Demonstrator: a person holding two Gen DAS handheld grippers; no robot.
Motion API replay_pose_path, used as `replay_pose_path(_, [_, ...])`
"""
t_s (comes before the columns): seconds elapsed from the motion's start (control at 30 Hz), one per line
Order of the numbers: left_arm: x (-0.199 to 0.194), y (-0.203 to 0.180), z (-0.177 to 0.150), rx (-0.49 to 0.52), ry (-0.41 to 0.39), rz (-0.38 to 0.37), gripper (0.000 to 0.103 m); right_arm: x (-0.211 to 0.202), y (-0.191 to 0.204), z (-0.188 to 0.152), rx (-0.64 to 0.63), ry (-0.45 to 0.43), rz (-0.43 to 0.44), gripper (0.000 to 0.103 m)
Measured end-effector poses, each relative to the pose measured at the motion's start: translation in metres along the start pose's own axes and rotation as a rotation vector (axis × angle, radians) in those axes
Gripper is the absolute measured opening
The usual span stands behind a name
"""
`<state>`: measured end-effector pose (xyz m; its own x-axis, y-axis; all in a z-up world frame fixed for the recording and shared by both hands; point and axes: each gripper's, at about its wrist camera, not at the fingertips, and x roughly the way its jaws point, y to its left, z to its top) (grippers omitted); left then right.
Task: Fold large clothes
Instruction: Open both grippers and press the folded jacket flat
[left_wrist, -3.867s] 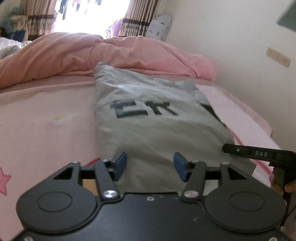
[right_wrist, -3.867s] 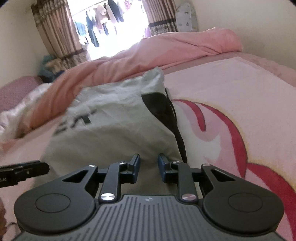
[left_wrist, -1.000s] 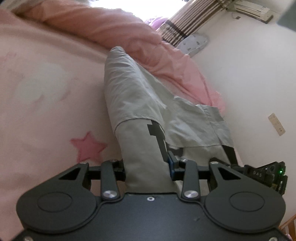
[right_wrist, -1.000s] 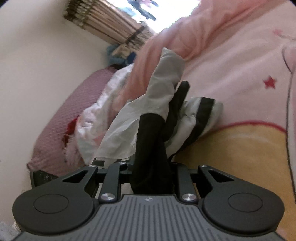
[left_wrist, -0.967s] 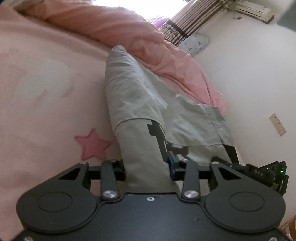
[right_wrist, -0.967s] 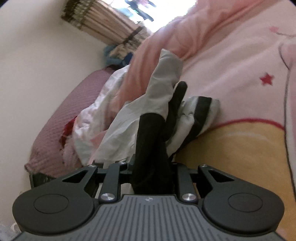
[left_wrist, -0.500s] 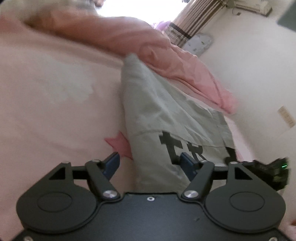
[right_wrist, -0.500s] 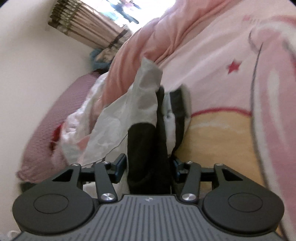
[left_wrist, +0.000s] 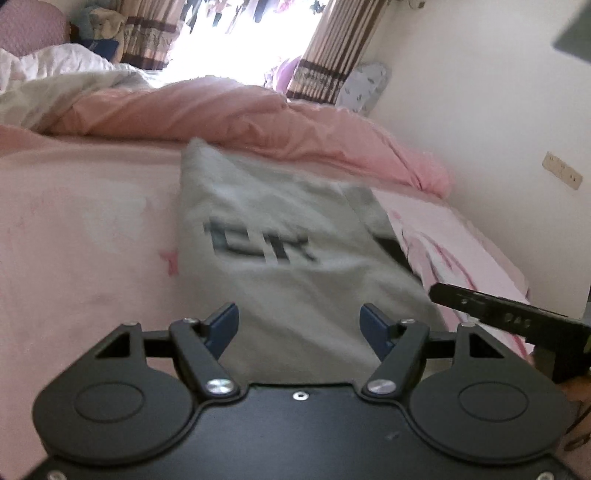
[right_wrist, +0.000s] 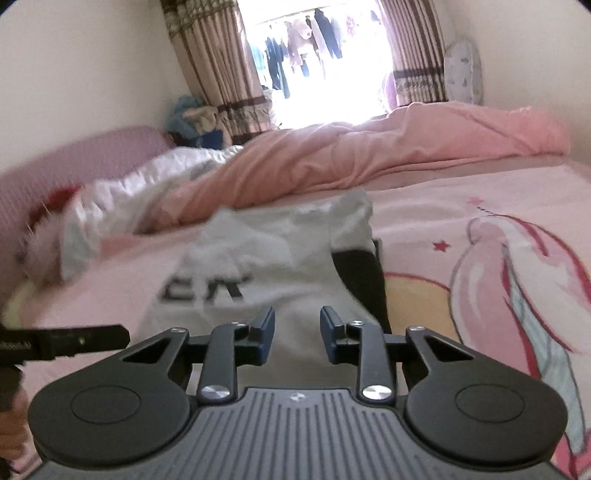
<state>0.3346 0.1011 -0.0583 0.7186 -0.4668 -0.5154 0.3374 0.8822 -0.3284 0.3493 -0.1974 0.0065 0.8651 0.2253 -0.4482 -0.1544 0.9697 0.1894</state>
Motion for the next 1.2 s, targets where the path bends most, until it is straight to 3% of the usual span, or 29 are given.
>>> replay_pose_path(0.17, [0.011, -0.003, -0.038, 0.030, 0.036, 0.045, 0.072, 0.013, -0.009, -0.036, -0.008, 0.061, -0.098, 0.024])
replay_pose_path(0.27, [0.016, 0.000, -0.049, 0.027, 0.035, 0.049, 0.072, 0.020, -0.024, -0.048, 0.032, 0.072, -0.090, 0.015])
replay_pose_path(0.37, [0.014, 0.004, -0.052, 0.017, 0.028, 0.038, 0.072, 0.019, -0.026, -0.048, 0.042, 0.074, -0.087, 0.014])
replay_pose_path(0.53, [0.005, 0.000, -0.033, -0.002, 0.066, 0.019, 0.072, 0.014, -0.022, -0.028, 0.054, 0.094, -0.086, 0.020])
replay_pose_path(0.67, [0.006, -0.002, 0.004, 0.004, -0.006, 0.027, 0.073, 0.016, -0.014, 0.011, 0.028, 0.002, -0.070, 0.023])
replay_pose_path(0.83, [0.039, 0.004, 0.039, 0.025, -0.031, 0.049, 0.073, 0.057, -0.014, 0.046, 0.031, 0.003, -0.087, 0.023])
replay_pose_path(0.97, [0.068, 0.011, 0.040, 0.018, 0.019, 0.056, 0.073, 0.089, -0.022, 0.044, 0.042, 0.038, -0.121, 0.023])
replay_pose_path(1.2, [0.080, 0.026, 0.029, -0.016, 0.014, 0.009, 0.074, 0.112, -0.037, 0.028, 0.070, 0.074, -0.144, 0.021])
